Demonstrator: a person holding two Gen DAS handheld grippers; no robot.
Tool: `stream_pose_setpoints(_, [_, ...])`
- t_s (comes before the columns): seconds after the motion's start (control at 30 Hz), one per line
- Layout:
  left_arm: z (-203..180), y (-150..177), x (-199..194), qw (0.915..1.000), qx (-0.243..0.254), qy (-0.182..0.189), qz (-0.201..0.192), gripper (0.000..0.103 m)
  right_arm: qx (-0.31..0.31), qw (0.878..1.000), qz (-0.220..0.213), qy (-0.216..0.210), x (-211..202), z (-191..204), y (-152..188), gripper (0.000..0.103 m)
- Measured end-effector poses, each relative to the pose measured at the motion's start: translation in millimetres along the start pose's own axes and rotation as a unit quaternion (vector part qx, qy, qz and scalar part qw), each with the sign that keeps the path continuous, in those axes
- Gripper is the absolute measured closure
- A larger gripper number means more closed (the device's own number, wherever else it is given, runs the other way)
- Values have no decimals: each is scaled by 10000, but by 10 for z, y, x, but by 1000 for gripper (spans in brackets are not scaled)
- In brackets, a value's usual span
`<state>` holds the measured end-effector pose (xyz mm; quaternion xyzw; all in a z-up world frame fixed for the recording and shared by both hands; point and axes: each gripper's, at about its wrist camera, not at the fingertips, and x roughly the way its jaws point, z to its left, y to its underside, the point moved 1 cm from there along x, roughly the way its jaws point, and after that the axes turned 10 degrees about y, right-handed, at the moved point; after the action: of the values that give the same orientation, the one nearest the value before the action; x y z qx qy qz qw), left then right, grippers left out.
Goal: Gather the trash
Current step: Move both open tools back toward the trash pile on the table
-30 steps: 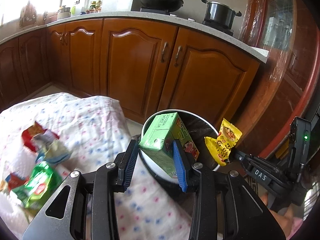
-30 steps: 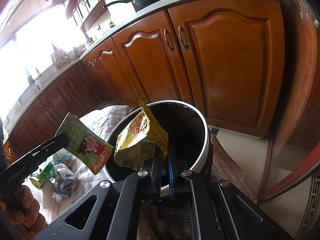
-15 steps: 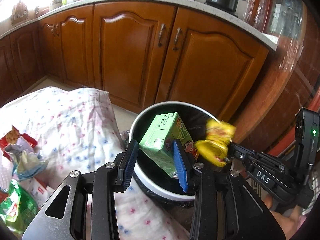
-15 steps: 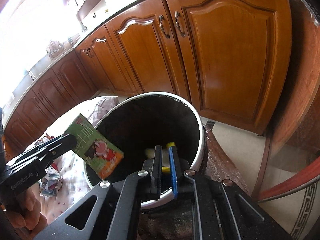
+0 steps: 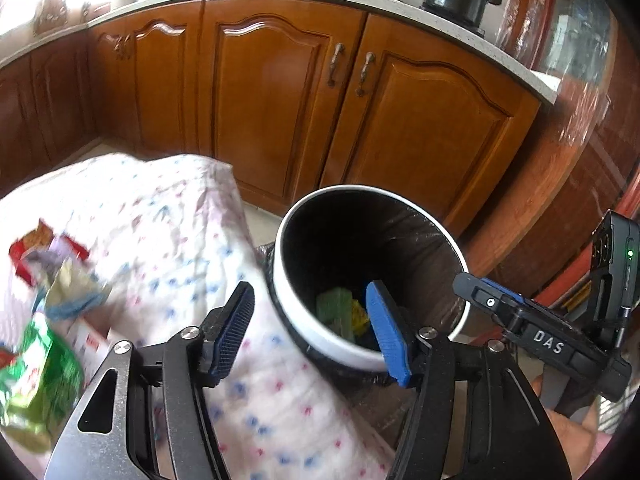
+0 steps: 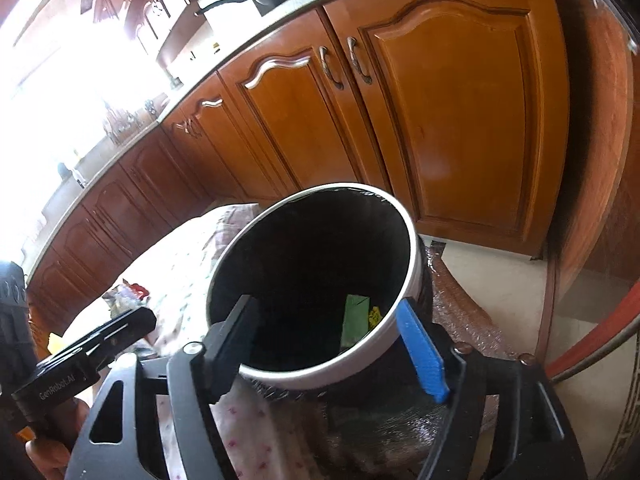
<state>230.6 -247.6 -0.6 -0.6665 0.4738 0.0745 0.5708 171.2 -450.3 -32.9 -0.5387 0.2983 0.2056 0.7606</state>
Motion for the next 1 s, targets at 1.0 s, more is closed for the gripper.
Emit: stream_pose_setpoints(1.0, [794, 1056, -1469, 9927, -937, -397, -651, 36, -466, 9939, 341, -938, -332, 1078, 876, 24])
